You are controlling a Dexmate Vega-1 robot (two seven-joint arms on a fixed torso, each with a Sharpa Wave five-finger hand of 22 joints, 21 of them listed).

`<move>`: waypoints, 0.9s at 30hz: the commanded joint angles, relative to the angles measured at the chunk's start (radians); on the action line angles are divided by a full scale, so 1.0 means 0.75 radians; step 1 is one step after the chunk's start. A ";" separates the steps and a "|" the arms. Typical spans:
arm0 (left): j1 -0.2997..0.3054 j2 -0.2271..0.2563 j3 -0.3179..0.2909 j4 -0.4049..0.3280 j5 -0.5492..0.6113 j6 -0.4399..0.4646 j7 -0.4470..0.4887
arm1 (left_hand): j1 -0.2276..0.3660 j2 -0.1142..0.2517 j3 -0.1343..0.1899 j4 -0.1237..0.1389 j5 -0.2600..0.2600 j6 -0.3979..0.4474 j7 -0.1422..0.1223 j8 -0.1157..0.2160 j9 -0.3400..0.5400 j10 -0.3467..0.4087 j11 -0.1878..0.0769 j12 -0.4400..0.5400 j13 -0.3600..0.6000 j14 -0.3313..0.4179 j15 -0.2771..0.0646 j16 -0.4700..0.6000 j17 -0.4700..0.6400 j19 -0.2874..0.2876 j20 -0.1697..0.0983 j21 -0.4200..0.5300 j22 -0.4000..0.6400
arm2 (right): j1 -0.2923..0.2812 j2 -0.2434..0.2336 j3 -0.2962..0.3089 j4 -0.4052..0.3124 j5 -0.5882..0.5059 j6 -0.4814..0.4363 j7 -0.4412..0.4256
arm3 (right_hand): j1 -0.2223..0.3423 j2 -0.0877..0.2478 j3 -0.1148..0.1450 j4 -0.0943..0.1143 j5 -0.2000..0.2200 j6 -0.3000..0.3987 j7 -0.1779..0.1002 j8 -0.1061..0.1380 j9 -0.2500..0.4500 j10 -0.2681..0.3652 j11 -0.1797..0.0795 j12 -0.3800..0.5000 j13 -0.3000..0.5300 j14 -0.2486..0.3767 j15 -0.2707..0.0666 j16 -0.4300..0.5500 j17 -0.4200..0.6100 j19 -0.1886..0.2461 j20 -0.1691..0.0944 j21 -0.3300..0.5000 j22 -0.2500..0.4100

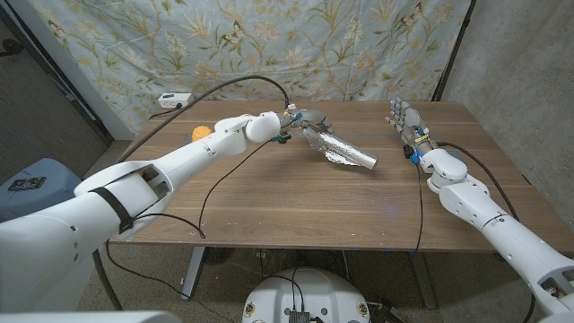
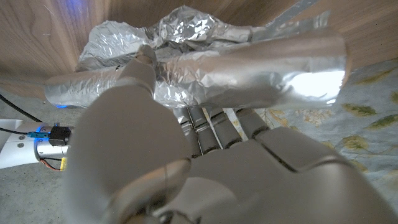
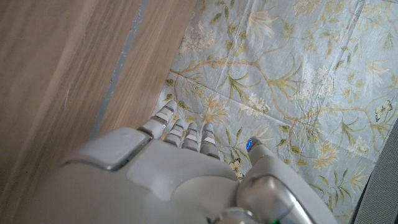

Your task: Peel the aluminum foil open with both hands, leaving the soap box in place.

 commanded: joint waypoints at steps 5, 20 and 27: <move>0.117 0.066 -0.099 -0.150 -0.098 0.124 0.001 | 0.024 0.045 0.003 0.008 0.007 0.063 -0.038 0.198 0.043 0.133 -0.093 0.079 0.037 0.014 -0.001 -0.006 0.010 0.003 0.005 0.009 0.006 | -0.004 -0.019 -0.022 -0.057 -0.025 -0.039 -0.005 | 0.018 0.018 0.012 0.002 -0.006 0.000 0.002 0.003 0.006 -0.010 0.000 0.002 0.006 -0.008 -0.022 0.011 0.006 0.000 -0.099 0.009 0.002; 0.192 0.091 -0.192 -0.219 -0.217 0.192 0.052 | 0.025 0.051 0.003 0.010 0.012 0.062 -0.034 0.209 0.044 0.127 -0.087 0.073 0.046 0.013 0.004 -0.012 0.016 -0.003 0.008 0.008 0.006 | 0.016 -0.014 -0.051 -0.072 -0.054 -0.080 -0.020 | 0.018 0.019 0.015 0.001 -0.008 0.000 0.001 0.003 0.006 -0.011 -0.002 0.002 0.006 -0.009 -0.021 0.011 0.007 -0.001 -0.099 0.009 0.002; 0.218 0.100 -0.219 -0.235 -0.268 0.215 0.061 | 0.027 0.052 0.001 0.009 0.015 0.062 -0.029 0.215 0.045 0.133 -0.080 0.072 0.047 0.016 0.007 -0.012 0.020 -0.006 0.009 0.008 0.006 | 0.026 -0.020 -0.058 -0.078 -0.067 -0.094 -0.023 | 0.018 0.019 0.015 0.001 -0.008 -0.001 0.001 0.003 0.007 -0.010 -0.001 0.002 0.006 -0.010 -0.021 0.011 0.007 -0.001 -0.100 0.009 0.002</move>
